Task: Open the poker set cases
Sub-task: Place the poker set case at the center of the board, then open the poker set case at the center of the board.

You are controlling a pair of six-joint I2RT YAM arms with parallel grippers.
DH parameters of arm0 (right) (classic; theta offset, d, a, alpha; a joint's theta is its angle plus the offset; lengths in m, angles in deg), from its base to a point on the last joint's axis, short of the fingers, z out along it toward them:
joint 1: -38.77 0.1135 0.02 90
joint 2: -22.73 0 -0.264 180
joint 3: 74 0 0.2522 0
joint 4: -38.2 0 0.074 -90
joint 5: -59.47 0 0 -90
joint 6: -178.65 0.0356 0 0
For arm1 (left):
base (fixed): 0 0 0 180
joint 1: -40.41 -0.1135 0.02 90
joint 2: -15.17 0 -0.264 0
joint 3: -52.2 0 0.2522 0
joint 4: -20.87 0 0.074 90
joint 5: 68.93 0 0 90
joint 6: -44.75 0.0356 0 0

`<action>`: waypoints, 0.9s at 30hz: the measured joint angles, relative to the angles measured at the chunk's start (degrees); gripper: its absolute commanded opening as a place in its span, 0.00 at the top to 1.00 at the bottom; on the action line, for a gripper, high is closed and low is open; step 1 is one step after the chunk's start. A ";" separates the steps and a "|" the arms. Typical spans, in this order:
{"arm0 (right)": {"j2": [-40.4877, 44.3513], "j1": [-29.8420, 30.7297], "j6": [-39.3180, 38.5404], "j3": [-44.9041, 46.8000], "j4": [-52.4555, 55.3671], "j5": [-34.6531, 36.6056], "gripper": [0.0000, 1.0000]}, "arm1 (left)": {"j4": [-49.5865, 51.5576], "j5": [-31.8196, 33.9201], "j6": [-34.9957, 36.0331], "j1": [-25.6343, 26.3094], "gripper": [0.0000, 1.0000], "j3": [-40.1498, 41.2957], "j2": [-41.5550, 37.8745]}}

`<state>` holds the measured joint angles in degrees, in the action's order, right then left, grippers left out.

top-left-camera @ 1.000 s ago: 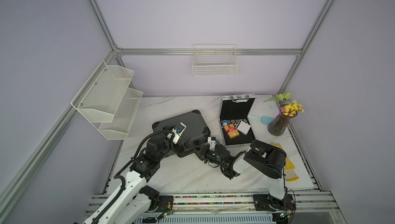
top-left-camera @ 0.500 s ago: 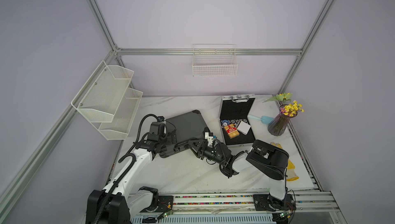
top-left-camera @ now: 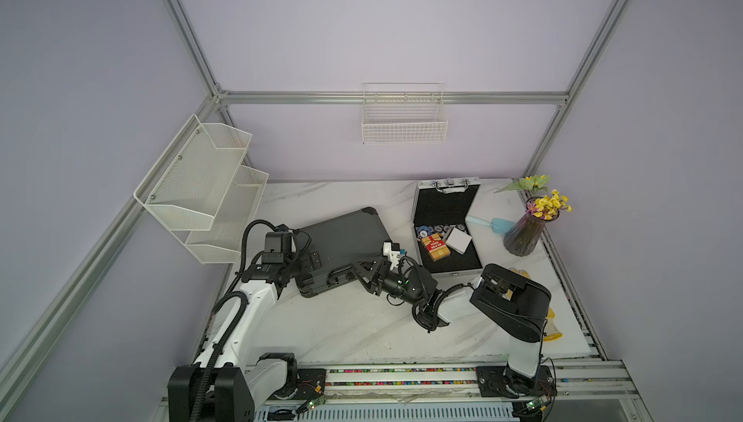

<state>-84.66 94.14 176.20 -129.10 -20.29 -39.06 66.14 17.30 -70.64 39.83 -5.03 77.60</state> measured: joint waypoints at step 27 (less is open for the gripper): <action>8.61 -15.15 -40.26 -21.55 68.37 -5.31 0.28 | -9.84 -14.32 -17.35 -9.18 0.03 13.46 -3.69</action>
<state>-76.05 79.00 135.94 -150.65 48.08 -44.37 56.30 2.98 -87.99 30.65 8.44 73.91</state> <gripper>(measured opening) 0.711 0.971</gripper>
